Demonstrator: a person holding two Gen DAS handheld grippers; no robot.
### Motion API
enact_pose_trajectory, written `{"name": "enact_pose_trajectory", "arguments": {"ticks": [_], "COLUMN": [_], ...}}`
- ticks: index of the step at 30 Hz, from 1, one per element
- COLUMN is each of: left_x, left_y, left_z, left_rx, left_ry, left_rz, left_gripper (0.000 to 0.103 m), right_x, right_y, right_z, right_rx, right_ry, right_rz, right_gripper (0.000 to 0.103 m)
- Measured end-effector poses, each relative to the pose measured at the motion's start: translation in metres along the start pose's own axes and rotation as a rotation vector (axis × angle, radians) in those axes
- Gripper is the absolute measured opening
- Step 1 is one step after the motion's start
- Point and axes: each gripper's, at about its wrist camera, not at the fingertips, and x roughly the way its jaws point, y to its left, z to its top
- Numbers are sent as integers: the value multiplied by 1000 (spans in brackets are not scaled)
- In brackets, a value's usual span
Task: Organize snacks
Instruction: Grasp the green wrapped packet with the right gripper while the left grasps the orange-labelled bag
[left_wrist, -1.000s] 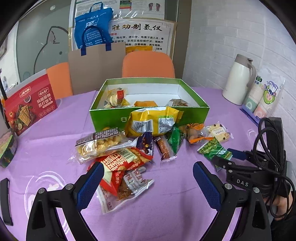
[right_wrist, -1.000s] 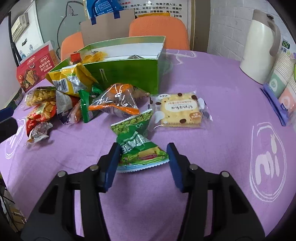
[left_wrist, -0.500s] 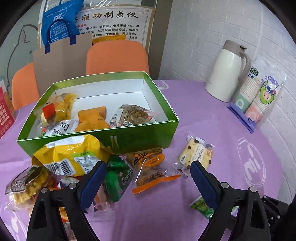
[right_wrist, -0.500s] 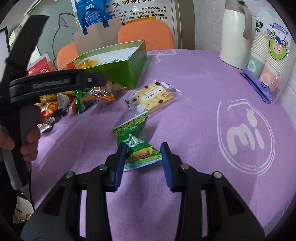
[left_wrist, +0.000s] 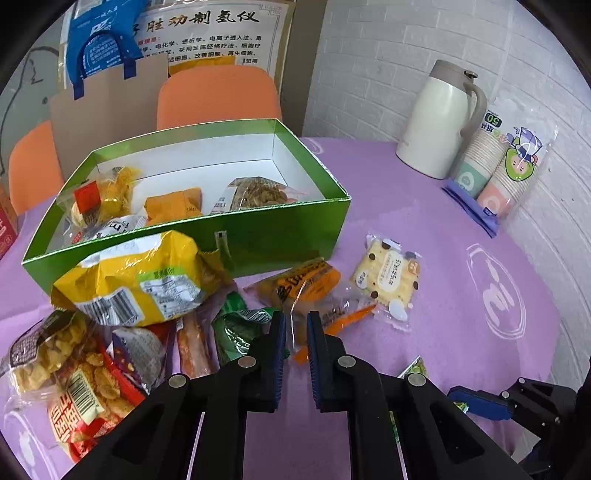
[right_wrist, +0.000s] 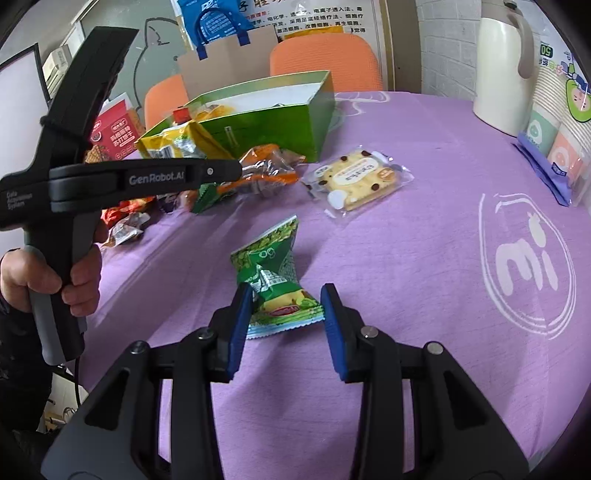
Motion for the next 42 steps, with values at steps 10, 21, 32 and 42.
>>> {"name": "enact_pose_trajectory", "arguments": {"ticks": [10, 21, 32, 42], "left_x": [2, 47, -10, -85], "left_y": [-7, -8, 7, 57], "left_z": [23, 20, -35, -103], "left_rx": [-68, -2, 15, -81], "left_ry": [-37, 98, 66, -23], "left_rz": [4, 7, 50, 123], "left_gripper": [86, 50, 48, 48], "right_x": [1, 14, 5, 7], "right_y": [9, 20, 20, 46], "right_z": [-9, -5, -6, -12], "right_rx": [3, -26, 15, -60], "right_ry": [15, 43, 35, 39], "right_rz": [-28, -86, -85, -60], "right_gripper": [51, 53, 45, 45]}}
